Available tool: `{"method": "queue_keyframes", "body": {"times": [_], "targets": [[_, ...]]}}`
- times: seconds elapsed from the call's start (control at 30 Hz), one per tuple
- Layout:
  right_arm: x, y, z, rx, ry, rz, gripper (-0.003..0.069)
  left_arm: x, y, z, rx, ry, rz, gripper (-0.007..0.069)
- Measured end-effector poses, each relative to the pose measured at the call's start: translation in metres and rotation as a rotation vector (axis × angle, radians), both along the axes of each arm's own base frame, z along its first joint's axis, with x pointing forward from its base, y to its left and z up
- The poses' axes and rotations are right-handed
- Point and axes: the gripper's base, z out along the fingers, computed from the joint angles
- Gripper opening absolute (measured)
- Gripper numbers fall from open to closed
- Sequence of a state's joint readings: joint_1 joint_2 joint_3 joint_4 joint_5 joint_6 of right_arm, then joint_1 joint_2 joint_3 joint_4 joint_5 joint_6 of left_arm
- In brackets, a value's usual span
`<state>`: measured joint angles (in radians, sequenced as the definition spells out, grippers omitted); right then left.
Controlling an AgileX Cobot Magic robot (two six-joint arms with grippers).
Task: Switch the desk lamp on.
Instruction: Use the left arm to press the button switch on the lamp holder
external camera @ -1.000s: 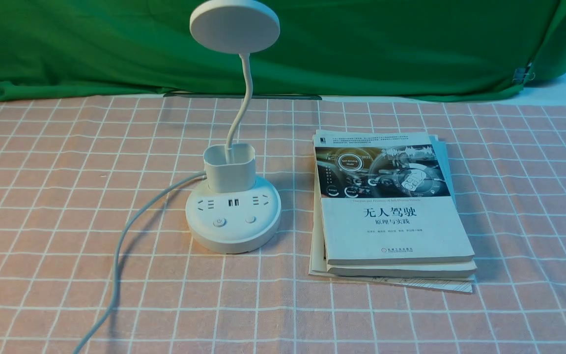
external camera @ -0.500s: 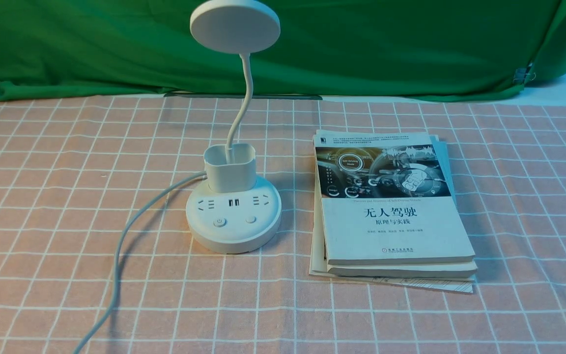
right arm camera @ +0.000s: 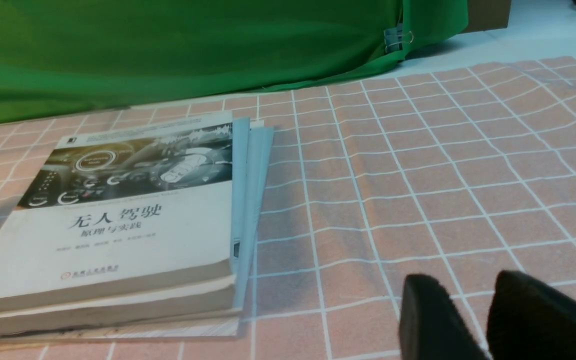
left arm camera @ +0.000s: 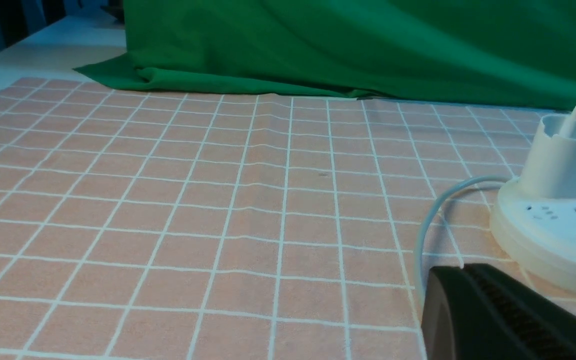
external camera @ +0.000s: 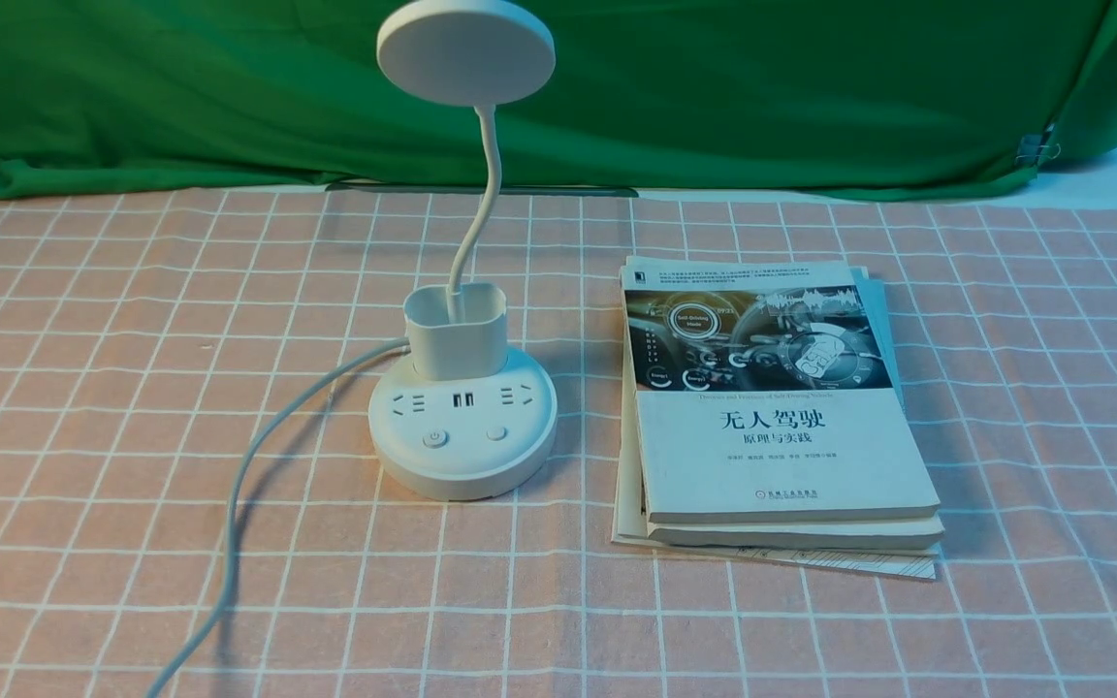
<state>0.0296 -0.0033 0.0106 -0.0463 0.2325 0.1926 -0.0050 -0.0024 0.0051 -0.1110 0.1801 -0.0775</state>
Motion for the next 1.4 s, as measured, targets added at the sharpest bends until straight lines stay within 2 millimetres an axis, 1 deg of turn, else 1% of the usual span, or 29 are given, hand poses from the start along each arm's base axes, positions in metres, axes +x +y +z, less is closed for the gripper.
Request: {"method": "queue_keyframes", "body": {"times": [0.03, 0.07, 0.1, 0.13, 0.17, 0.2, 0.23, 0.27, 0.3, 0.33, 0.53, 0.67, 0.73, 0.77, 0.8, 0.83, 0.87, 0.93, 0.97, 1.0, 1.03, 1.1, 1.13, 1.17, 1.23, 1.27, 1.3, 1.37, 1.4], "targets": [[0.000, 0.000, 0.000, 0.000, 0.000, 0.000, 0.0241, 0.000, -0.001, 0.002, -0.170, -0.014, -0.001, 0.0022], [0.000, 0.000, 0.000, 0.000, 0.000, 0.000, 0.0241, 0.000, -0.002, 0.003, -0.302, -0.024, -0.001, 0.0022], [0.000, 0.000, 0.000, 0.000, 0.000, 0.000, 0.0241, 0.000, -0.003, 0.005, -0.486, -0.032, -0.001, 0.0022], [0.000, 0.000, 0.000, 0.000, 0.000, 0.000, 0.0241, 0.000, -0.004, 0.005, -0.563, -0.032, -0.002, 0.0022], [0.000, 0.000, 0.000, 0.000, 0.000, 0.000, 0.0241, 0.000, -0.005, 0.008, -0.831, -0.037, -0.003, 0.0022], [0.000, 0.000, 0.000, 0.000, 0.000, 0.000, 0.0241, 0.000, -0.005, 0.009, -0.967, -0.039, -0.002, 0.0022], [0.000, 0.000, 0.000, 0.000, 0.000, 0.000, 0.0241, 0.000, -0.005, 0.010, -1.143, -0.035, -0.002, 0.0022], [0.000, 0.000, 0.000, 0.000, 0.000, 0.000, 0.0241, 0.000, -0.005, 0.010, -1.157, -0.037, -0.002, 0.0022], [0.000, 0.000, 0.000, 0.000, 0.000, 0.000, 0.0241, 0.000, -0.005, 0.011, -1.279, -0.035, -0.002, 0.0022], [0.000, 0.000, 0.000, 0.000, 0.000, 0.000, 0.0241, 0.000, -0.005, 0.011, -1.320, -0.038, 0.000, 0.0022], [0.000, 0.000, 0.000, 0.000, 0.000, 0.000, 0.0241, 0.000, -0.001, 0.014, -1.348, -0.088, 0.014, 0.0022], [0.000, 0.000, 0.000, 0.000, 0.000, 0.000, 0.0241, 0.000, 0.001, 0.016, -1.312, -0.121, 0.021, 0.0022], [0.000, 0.000, 0.000, 0.000, 0.000, 0.000, 0.0241, 0.000, 0.002, 0.018, -1.179, -0.146, 0.020, 0.0022], [0.000, 0.000, 0.000, 0.000, 0.000, 0.000, 0.0241, -0.001, 0.002, 0.024, -1.110, -0.164, 0.011, 0.0022], [0.000, 0.000, 0.000, 0.000, 0.000, 0.000, 0.0241, -0.001, 0.002, 0.025, -1.091, -0.169, 0.009, 0.0022], [0.000, 0.000, 0.000, 0.000, 0.000, 0.000, 0.0241, -0.005, 0.001, 0.042, -0.961, -0.207, -0.018, 0.0022], [0.000, 0.000, 0.000, 0.000, 0.000, 0.000, 0.0241, -0.006, 0.001, 0.045, -0.947, -0.216, -0.021, 0.0022], [0.000, 0.000, 0.000, 0.000, 0.000, 0.000, 0.0241, -0.012, -0.001, 0.083, -0.697, -0.250, -0.044, 0.0022], [0.000, 0.000, 0.000, 0.000, 0.000, 0.000, 0.0241, -0.014, -0.002, 0.098, -0.631, -0.245, -0.047, 0.0022], [0.000, 0.000, 0.000, 0.000, 0.000, 0.000, 0.0241, -0.012, -0.002, 0.100, -0.611, -0.218, -0.043, 0.0022], [0.000, 0.000, 0.000, 0.000, 0.000, 0.000, 0.0241, -0.012, -0.003, 0.118, -0.501, -0.166, -0.032, 0.0022], [0.000, 0.000, 0.000, 0.000, 0.000, 0.000, 0.0241, -0.004, -0.004, 0.138, -0.343, 0.036, -0.003, 0.0022], [0.000, 0.000, 0.000, 0.000, 0.000, 0.000, 0.0241, 0.000, -0.003, 0.139, -0.317, 0.067, 0.001, 0.0022], [0.000, 0.000, 0.000, 0.000, 0.000, 0.000, 0.0241, 0.007, -0.004, 0.153, -0.229, 0.196, 0.001, 0.0022], [0.000, 0.000, 0.000, 0.000, 0.000, 0.000, 0.0241, 0.021, -0.005, 0.161, -0.123, 0.424, -0.017, 0.0022], [0.000, 0.000, 0.000, 0.000, 0.000, 0.000, 0.0241, 0.020, -0.005, 0.163, -0.122, 0.431, -0.018, 0.0022], [0.000, 0.000, 0.000, 0.000, 0.000, 0.000, 0.0241, 0.031, -0.006, 0.169, -0.066, 0.562, -0.042, 0.0022], [0.000, 0.000, 0.000, 0.000, 0.000, 0.000, 0.0241, 0.047, -0.007, 0.172, -0.022, 0.675, -0.077, 0.0022], [0.000, 0.000, 0.000, 0.000, 0.000, 0.000, 0.0241, 0.059, -0.010, 0.174, -0.008, 0.735, -0.111, 0.0022]]}}
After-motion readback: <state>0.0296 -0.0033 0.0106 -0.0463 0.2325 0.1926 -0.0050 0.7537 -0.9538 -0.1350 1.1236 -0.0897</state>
